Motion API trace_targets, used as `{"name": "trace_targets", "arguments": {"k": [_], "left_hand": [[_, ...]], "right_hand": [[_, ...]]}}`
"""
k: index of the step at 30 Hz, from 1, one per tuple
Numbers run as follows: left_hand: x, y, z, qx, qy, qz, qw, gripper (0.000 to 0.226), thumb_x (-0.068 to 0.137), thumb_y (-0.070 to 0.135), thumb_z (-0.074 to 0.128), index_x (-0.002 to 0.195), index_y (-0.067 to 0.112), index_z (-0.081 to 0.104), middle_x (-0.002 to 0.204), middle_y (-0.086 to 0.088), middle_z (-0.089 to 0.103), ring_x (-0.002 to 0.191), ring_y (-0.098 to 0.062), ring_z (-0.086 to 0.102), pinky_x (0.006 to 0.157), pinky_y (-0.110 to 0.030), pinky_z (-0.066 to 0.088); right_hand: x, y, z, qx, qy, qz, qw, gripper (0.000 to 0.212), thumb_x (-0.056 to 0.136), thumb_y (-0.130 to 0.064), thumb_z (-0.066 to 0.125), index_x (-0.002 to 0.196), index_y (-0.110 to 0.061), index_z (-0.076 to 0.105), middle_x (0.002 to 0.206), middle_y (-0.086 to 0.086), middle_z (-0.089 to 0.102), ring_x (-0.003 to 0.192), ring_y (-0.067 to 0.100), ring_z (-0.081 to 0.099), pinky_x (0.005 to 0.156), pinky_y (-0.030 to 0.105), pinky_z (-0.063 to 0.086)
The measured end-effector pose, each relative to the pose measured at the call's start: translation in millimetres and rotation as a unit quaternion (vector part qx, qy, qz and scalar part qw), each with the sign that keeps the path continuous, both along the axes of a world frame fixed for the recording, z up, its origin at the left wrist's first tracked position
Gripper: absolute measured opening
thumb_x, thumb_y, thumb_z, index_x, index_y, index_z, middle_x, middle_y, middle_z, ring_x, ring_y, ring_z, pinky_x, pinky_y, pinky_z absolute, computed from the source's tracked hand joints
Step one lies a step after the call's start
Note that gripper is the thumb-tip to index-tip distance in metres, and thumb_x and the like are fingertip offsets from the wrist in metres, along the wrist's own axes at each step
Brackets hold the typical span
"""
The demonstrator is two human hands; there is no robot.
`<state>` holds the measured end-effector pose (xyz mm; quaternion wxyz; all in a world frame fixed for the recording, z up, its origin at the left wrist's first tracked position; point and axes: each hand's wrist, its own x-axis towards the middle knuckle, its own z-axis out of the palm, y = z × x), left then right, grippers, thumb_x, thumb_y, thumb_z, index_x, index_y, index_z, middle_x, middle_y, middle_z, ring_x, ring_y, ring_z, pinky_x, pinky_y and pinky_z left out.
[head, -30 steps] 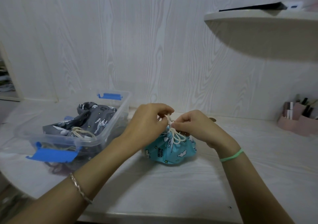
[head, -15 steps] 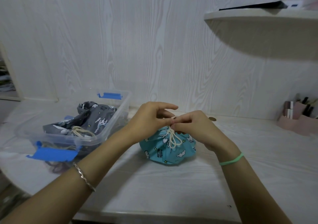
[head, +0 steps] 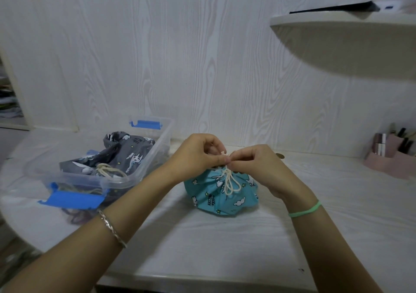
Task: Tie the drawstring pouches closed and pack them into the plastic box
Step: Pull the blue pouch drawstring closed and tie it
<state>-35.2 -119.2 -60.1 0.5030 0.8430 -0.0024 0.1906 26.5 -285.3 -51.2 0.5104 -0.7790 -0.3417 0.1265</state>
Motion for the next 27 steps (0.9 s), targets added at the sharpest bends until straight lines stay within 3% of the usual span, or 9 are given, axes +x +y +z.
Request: {"name": "trace_targets", "arguments": {"k": [2,6,8,11,15,19,22,25,27], "left_hand": [[-1.0,-0.8,1.0,-0.009,0.013,0.001,1.000,0.016,0.075,0.013,0.080,0.082,0.007,0.067,0.065,-0.001,0.069,0.062,-0.011,0.067,0.067,-0.026,0.058],[-3.4,-3.2,2.8,0.008,0.073,0.018,0.997,0.010,0.082,0.024,0.074,0.080,0.016,0.070,0.056,0.009,0.067,0.051,0.001,0.058,0.054,-0.013,0.046],[-3.6,-1.6,3.6,0.027,0.099,0.023,0.994,0.014,0.084,0.030,0.071,0.079,0.018,0.074,0.060,0.007,0.068,0.056,-0.002,0.057,0.056,-0.019,0.047],[-4.5,-0.3,7.5,0.035,0.131,0.009,0.991,0.017,0.085,0.031,0.070,0.084,0.016,0.078,0.081,-0.008,0.075,0.072,-0.014,0.063,0.073,-0.037,0.055],[-5.8,-3.1,9.5,0.041,0.149,-0.006,0.988,0.015,0.088,0.025,0.066,0.084,0.015,0.077,0.080,-0.004,0.075,0.066,-0.007,0.064,0.061,-0.019,0.050],[-4.8,-5.9,6.9,0.047,0.141,0.005,0.989,0.022,0.091,0.021,0.060,0.071,0.014,0.068,0.059,0.008,0.063,0.047,0.001,0.053,0.043,-0.009,0.038],[-4.6,-7.9,5.6,0.062,0.118,0.005,0.991,0.020,0.091,0.023,0.059,0.075,0.012,0.065,0.062,0.006,0.061,0.052,-0.002,0.052,0.047,-0.011,0.039],[-5.1,-6.0,4.8,0.096,0.089,0.006,0.991,0.021,0.090,0.027,0.059,0.084,0.009,0.067,0.074,0.001,0.067,0.063,-0.004,0.058,0.059,-0.020,0.045],[-6.3,-3.9,5.8,0.124,0.066,0.004,0.990,0.019,0.090,0.028,0.061,0.083,0.012,0.066,0.072,0.004,0.065,0.063,-0.004,0.056,0.059,-0.021,0.045]], "right_hand": [[-0.4,0.5,-0.8,0.009,-0.012,-0.005,1.000,0.009,0.079,-0.006,0.073,0.080,-0.013,0.078,0.074,0.004,0.074,0.068,0.006,0.066,0.066,0.015,0.051],[0.1,3.2,-3.7,0.040,-0.027,-0.026,0.998,0.009,0.077,-0.005,0.076,0.084,-0.008,0.071,0.064,0.001,0.067,0.060,0.007,0.060,0.062,0.019,0.051],[0.3,4.5,-4.9,0.046,-0.046,-0.039,0.997,0.013,0.077,-0.004,0.075,0.086,-0.009,0.067,0.062,-0.002,0.067,0.059,0.007,0.059,0.062,0.021,0.052],[-1.6,6.1,-7.4,0.015,-0.096,-0.046,0.994,0.015,0.077,-0.004,0.071,0.087,-0.016,0.071,0.061,-0.004,0.066,0.057,0.005,0.055,0.061,0.020,0.049],[-1.7,4.8,-6.7,-0.010,-0.167,-0.078,0.983,0.014,0.078,-0.008,0.070,0.083,-0.020,0.076,0.066,0.000,0.070,0.056,0.004,0.057,0.062,0.022,0.053],[-5.6,3.1,-5.6,-0.047,-0.227,-0.084,0.969,0.010,0.084,-0.018,0.070,0.089,-0.020,0.079,0.070,-0.005,0.073,0.068,0.006,0.068,0.068,0.023,0.058],[-8.4,4.0,-4.5,-0.079,-0.263,-0.084,0.958,0.013,0.088,-0.021,0.066,0.088,-0.020,0.079,0.070,-0.005,0.073,0.068,0.007,0.068,0.067,0.028,0.057],[-6.5,4.0,-2.9,-0.085,-0.234,-0.082,0.965,0.014,0.089,-0.022,0.064,0.087,-0.021,0.078,0.071,-0.008,0.072,0.069,0.003,0.066,0.062,0.019,0.052],[-4.1,3.2,-3.3,-0.054,-0.148,-0.058,0.986,0.015,0.090,-0.022,0.063,0.087,-0.019,0.077,0.073,-0.005,0.073,0.070,0.005,0.066,0.065,0.020,0.050]]}}
